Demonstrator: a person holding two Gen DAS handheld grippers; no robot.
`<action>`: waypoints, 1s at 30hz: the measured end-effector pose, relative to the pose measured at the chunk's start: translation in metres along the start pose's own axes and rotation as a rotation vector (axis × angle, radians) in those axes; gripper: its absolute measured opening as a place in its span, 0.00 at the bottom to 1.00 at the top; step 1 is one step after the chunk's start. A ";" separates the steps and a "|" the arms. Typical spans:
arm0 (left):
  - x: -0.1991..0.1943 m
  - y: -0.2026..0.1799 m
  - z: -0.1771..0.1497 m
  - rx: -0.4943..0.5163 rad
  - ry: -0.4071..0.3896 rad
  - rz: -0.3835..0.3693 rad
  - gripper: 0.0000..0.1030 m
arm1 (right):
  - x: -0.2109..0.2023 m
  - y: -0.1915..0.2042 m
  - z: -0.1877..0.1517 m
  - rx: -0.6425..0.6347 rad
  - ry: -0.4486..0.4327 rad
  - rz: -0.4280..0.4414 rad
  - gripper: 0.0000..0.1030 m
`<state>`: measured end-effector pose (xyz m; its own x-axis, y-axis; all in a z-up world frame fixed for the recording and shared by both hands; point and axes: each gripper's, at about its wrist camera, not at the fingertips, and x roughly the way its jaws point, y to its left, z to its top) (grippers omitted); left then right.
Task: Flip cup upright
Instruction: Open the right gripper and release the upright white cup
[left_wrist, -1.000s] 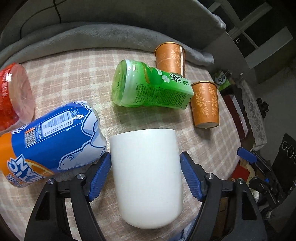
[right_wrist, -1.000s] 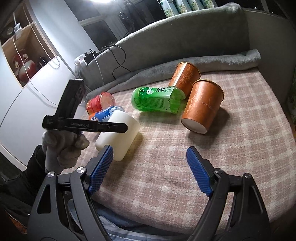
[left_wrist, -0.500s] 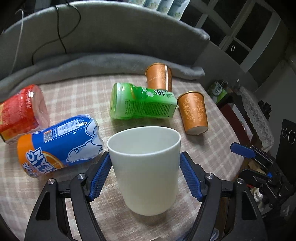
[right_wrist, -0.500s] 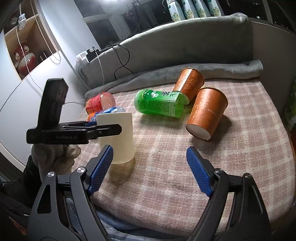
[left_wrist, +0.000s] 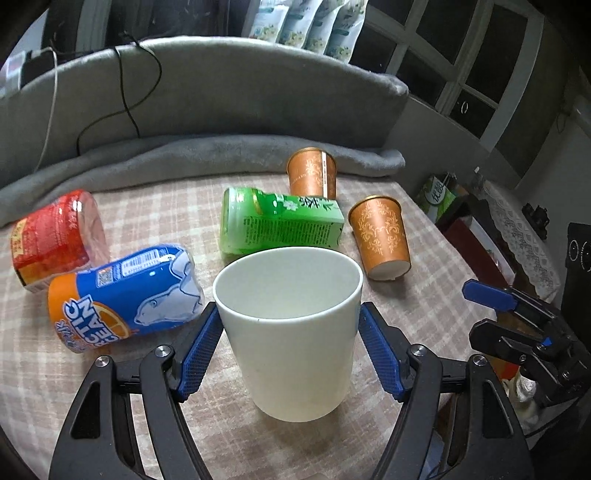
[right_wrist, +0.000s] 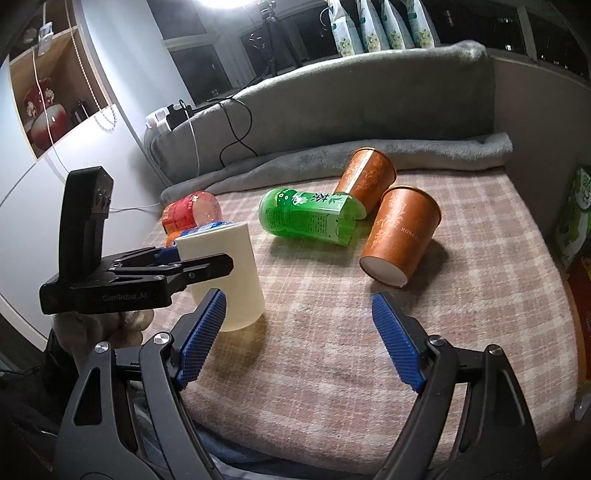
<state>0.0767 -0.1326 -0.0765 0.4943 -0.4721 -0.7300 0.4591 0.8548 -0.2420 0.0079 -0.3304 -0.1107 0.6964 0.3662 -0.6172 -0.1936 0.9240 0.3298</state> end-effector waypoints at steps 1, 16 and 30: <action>-0.001 -0.001 -0.001 0.006 -0.013 0.008 0.72 | 0.000 0.000 0.000 -0.001 -0.002 -0.003 0.82; 0.002 -0.017 -0.017 0.104 -0.064 0.088 0.72 | -0.003 0.002 0.000 0.001 -0.012 -0.008 0.82; -0.003 -0.022 -0.022 0.123 -0.059 0.078 0.73 | -0.006 0.003 0.000 -0.002 -0.016 -0.002 0.82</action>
<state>0.0489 -0.1450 -0.0830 0.5732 -0.4202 -0.7035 0.5027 0.8583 -0.1031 0.0032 -0.3295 -0.1061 0.7081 0.3624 -0.6060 -0.1935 0.9250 0.3271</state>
